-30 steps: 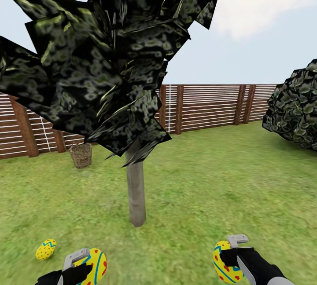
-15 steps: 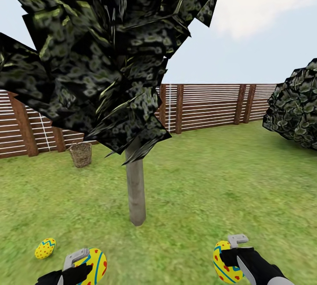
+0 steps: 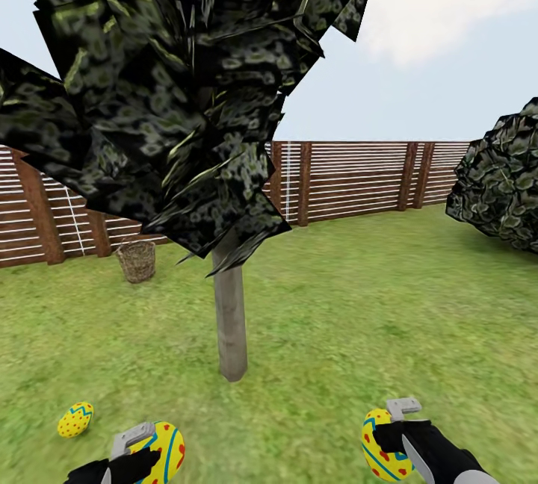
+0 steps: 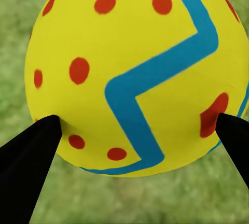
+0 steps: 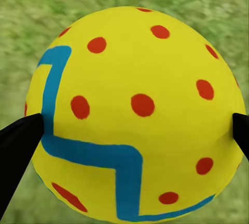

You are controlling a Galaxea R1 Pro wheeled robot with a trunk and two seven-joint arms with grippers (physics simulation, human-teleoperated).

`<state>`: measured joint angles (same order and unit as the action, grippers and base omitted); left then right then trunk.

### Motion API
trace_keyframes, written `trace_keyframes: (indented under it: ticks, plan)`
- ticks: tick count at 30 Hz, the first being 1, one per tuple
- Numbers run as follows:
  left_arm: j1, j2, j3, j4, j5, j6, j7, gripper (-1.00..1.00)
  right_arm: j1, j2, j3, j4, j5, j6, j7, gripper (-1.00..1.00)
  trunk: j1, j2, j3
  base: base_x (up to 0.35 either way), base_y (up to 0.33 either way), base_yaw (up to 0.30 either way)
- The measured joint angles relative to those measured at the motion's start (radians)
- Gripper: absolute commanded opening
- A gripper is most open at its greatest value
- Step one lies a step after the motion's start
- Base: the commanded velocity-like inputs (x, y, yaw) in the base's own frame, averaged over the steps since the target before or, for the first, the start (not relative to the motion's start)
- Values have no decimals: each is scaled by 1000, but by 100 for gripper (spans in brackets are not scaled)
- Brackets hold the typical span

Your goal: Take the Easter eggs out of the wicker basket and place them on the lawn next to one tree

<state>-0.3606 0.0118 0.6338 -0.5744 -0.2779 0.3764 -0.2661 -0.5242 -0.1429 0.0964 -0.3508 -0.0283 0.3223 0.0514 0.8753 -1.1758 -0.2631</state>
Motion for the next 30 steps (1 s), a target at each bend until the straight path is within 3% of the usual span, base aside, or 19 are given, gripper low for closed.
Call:
trace_keyframes:
  ticks: [30]
  plan:
    - [0,-3,0,5,0,0,0,-100,0,2,2,0,0,0,-1,-100,115,-210,-94,0,0,0]
